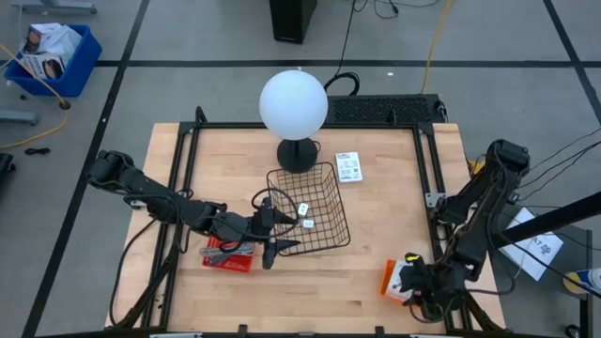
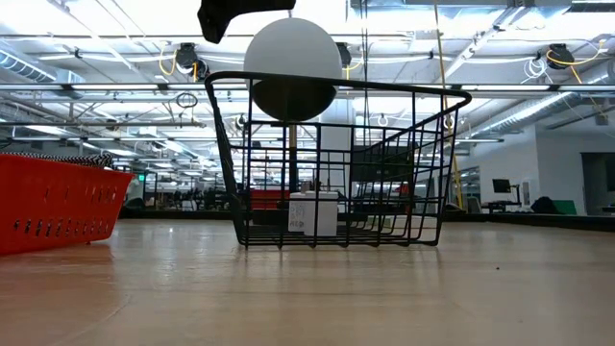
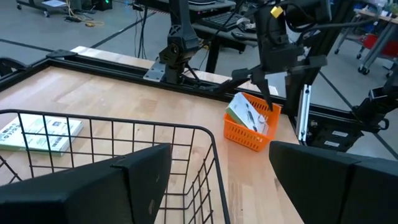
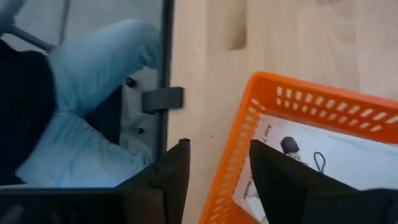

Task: Pick and place items into bin
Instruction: Put the bottom card reader box into the orange bin, then put the card reader box into the orange bin

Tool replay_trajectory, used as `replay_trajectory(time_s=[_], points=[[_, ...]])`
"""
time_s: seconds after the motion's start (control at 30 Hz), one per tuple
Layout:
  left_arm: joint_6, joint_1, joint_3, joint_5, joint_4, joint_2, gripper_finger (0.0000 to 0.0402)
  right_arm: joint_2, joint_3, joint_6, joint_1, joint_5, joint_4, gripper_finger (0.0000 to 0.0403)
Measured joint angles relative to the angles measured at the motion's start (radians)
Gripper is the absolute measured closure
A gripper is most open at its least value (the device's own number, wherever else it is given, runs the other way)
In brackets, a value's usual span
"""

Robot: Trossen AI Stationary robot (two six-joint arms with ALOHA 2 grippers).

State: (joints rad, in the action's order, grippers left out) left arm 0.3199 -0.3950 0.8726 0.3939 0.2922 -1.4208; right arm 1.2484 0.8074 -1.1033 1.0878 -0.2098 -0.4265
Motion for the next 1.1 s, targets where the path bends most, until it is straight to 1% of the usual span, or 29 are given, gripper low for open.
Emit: replay_trajectory(time_s=[0.13, 0.2, 0.37, 0.53, 0.6, 0.73, 0.83, 0.9, 1.0, 1.1], points=[[0.000, 0.000, 0.000, 0.000, 0.000, 0.000, 0.0128, -0.024, 0.000, 0.027, 0.000, -0.005, 0.032, 0.0246], [0.000, 0.000, 0.000, 0.000, 0.000, 0.000, 0.0128, -0.035, 0.000, 0.070, 0.000, -0.031, 0.065, 0.0251], [0.000, 0.000, 0.000, 0.000, 0.001, 0.000, 0.0128, -0.082, 0.000, 0.199, -0.028, -0.153, 0.142, 0.0262], [0.000, 0.000, 0.000, 0.000, 0.000, 0.000, 0.0128, -0.118, 0.000, 0.320, -0.098, -0.266, 0.128, 0.0270], [0.001, 0.000, 0.000, 0.000, 0.000, 0.000, 0.0128, -0.129, 0.000, 0.356, -0.140, -0.311, 0.120, 0.0273], [0.000, 0.000, 0.000, -0.001, -0.001, 0.000, 0.0128, -0.140, 0.000, 0.421, -0.253, -0.322, 0.069, 0.0277], [0.001, 0.000, 0.000, -0.001, -0.002, 0.000, 0.0128, -0.153, 0.000, 0.453, -0.348, -0.414, 0.052, 0.0277], [0.001, 0.000, 0.000, -0.001, -0.002, 0.000, 0.0128, -0.166, 0.000, 0.492, -0.411, -0.453, 0.044, 0.0277], [0.005, 0.000, 0.000, -0.001, -0.006, 0.000, 0.0128, -0.190, 0.000, 0.553, -0.514, -0.473, 0.048, 0.0278], [0.030, -0.001, 0.000, -0.001, -0.008, 0.000, 0.0128, -0.211, 0.000, 0.573, -0.628, -0.475, 0.053, 0.0278]])
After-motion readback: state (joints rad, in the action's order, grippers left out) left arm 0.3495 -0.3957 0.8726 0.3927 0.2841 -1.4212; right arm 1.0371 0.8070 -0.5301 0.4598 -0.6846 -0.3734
